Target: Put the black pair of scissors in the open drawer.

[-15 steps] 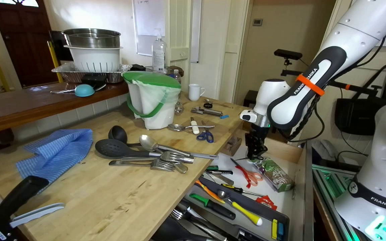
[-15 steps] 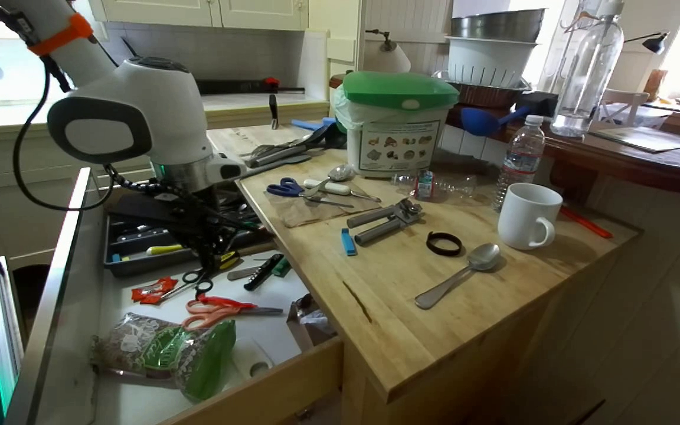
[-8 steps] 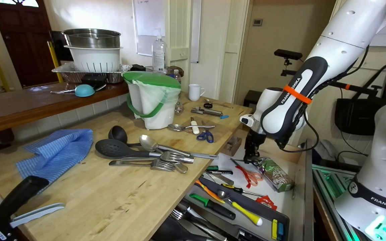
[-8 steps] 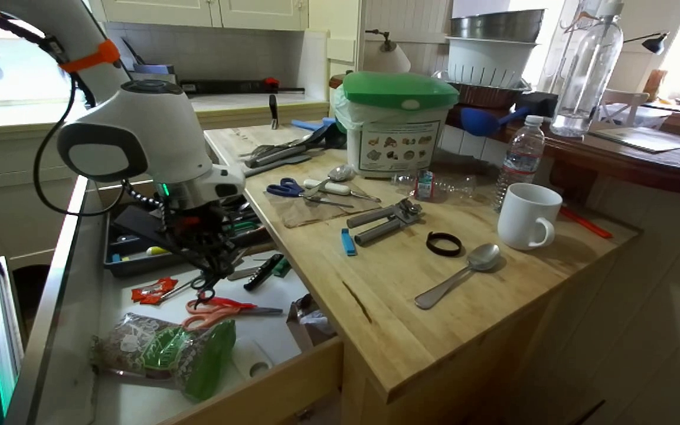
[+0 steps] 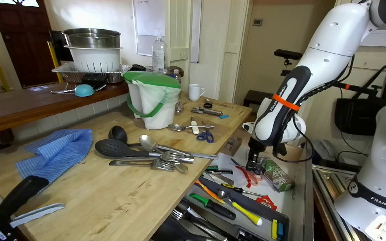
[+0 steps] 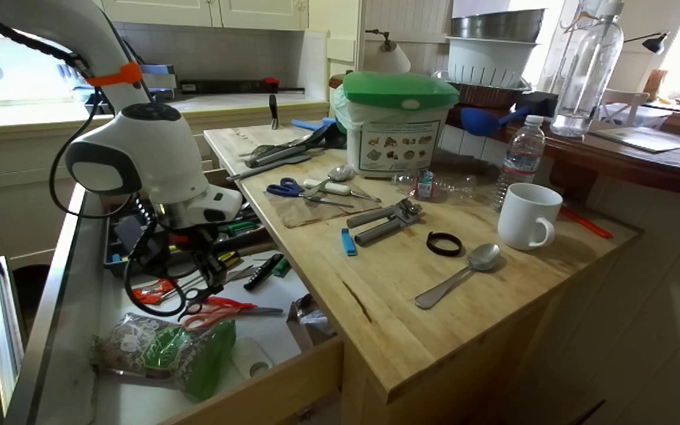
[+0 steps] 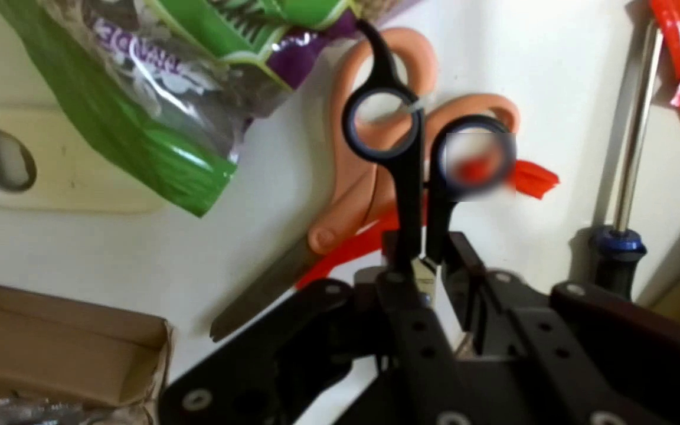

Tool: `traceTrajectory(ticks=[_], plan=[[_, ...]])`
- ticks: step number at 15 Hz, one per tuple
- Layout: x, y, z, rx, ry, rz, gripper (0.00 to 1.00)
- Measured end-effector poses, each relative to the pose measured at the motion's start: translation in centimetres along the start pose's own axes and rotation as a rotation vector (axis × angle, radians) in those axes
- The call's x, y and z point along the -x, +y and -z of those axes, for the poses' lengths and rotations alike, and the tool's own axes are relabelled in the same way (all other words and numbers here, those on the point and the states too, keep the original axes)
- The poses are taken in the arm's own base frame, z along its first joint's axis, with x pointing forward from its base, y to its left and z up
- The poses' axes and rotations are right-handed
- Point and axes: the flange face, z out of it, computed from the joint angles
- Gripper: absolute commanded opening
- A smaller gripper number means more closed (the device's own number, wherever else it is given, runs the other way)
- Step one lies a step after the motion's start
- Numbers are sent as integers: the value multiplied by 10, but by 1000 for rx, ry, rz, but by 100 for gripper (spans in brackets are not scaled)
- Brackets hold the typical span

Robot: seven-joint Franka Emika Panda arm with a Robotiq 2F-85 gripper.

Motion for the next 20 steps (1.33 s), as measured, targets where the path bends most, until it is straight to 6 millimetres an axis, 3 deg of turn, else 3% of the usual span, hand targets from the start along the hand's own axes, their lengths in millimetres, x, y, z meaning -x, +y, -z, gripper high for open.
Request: traceTrajectory(ticks=[4,10,11,13,16,19,20], plan=[[7,22,-16,0,-26,-111,5],[-2,46,-20,-5,3,-231,5],[-2,47,-23,-7,0,-241,46],[-3,46,-28,-14,-7,-242,51],[-3,39,-32,-21,-16,-229,76],[12,35,-24,4,-15,-210,98],[22,33,-18,16,-14,-198,100]])
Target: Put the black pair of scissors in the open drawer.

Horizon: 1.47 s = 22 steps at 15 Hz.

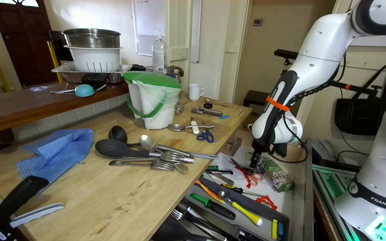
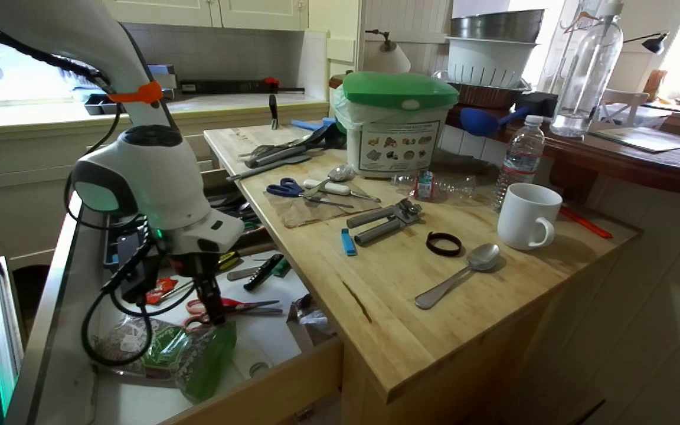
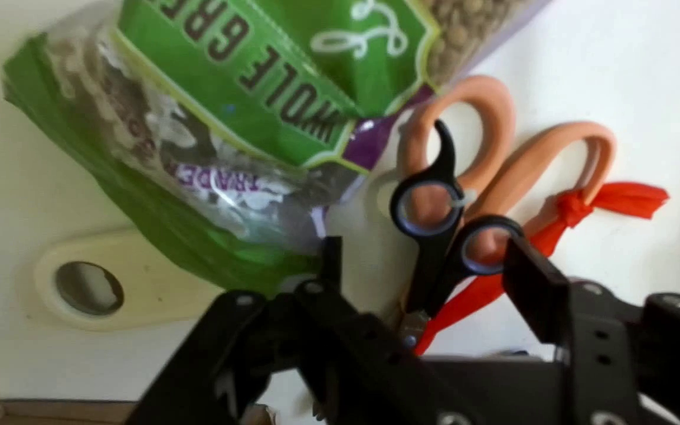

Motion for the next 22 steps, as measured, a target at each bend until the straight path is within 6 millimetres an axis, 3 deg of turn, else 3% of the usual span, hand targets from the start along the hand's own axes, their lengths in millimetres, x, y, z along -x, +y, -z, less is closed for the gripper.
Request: traceTrajectory(ticks=[2,12,22], plan=[[18,4,12,18,5,32,100],[7,86,55,159,58,354,100],[11,151,119,257,169,512,100]])
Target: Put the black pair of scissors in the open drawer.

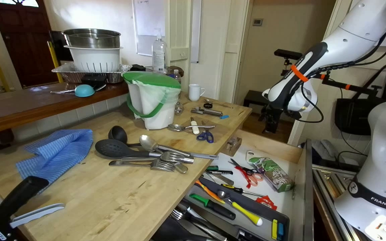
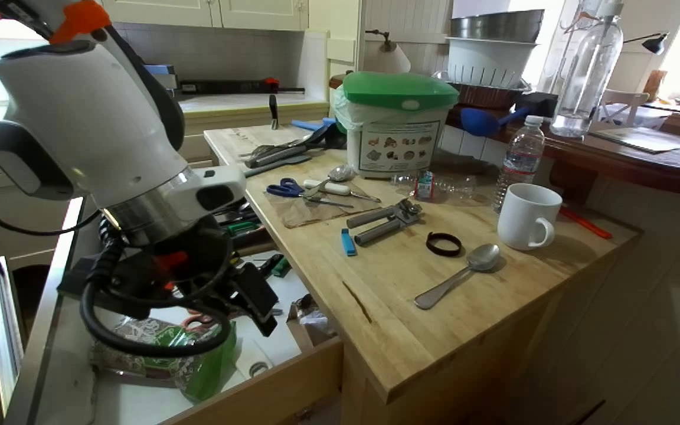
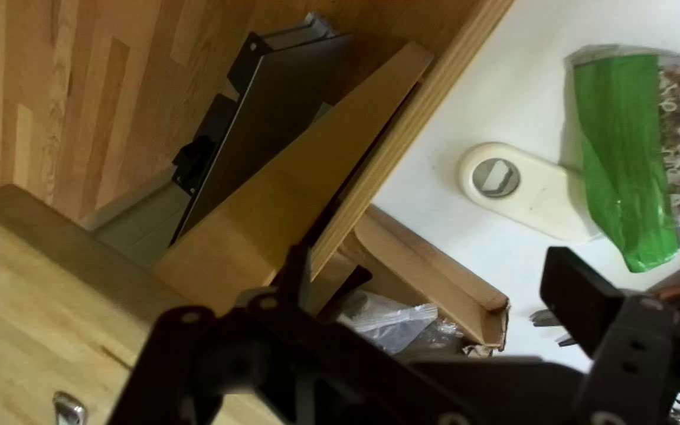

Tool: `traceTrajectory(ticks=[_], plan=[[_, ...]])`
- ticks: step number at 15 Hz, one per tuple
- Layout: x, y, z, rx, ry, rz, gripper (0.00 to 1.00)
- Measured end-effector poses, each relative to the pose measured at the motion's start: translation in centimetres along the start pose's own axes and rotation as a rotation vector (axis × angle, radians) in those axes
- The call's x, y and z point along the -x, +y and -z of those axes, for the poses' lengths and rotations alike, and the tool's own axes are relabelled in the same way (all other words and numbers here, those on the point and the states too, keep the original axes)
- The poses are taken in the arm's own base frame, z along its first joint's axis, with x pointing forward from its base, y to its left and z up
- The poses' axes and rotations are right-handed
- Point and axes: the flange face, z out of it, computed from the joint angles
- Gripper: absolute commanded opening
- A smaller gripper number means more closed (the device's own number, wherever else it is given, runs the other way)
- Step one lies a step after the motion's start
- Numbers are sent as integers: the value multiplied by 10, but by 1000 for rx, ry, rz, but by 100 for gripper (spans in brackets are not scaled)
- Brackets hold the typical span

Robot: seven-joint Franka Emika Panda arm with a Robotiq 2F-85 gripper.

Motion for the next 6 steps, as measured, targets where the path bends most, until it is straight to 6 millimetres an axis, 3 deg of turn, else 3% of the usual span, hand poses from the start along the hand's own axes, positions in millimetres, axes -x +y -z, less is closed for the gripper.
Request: traceTrajectory(ticks=[6], plan=[[-15,33,51,151,156,-19,100]])
